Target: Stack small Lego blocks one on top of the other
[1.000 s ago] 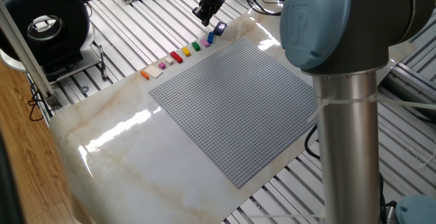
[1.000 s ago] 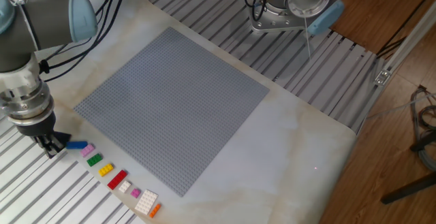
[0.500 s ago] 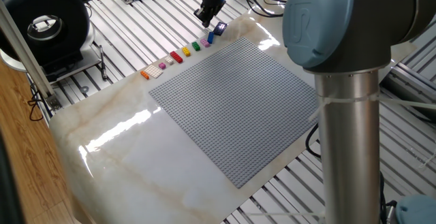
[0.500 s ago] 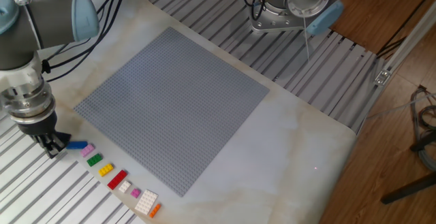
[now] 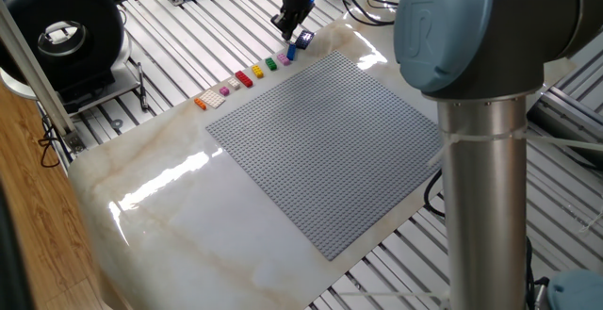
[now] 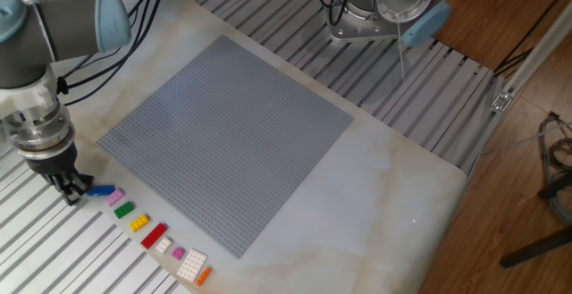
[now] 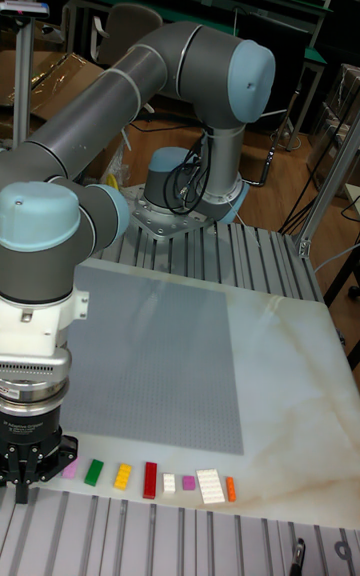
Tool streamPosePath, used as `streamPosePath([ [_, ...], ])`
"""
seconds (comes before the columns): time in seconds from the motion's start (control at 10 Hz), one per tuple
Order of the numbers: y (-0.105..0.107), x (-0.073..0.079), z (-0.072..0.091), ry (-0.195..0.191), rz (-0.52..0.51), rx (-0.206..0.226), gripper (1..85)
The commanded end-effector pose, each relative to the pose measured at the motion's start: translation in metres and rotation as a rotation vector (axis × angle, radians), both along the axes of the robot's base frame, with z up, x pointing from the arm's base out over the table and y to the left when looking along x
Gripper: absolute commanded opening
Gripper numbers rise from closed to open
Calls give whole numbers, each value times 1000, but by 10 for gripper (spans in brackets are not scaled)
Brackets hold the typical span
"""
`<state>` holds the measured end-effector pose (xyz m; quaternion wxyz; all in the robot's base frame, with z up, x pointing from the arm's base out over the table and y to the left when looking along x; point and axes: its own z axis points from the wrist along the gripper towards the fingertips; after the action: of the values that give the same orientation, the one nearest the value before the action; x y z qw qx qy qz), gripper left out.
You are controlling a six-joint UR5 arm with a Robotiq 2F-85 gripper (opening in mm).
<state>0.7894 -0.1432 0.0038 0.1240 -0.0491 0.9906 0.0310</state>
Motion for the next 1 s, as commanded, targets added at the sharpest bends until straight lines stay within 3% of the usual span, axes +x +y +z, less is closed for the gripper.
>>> streamPosePath([
  [0.0, -1, -6, -1, 11, -8, 19, 10],
  [0.9, -5, -23, -1, 49, -21, 27, 10],
])
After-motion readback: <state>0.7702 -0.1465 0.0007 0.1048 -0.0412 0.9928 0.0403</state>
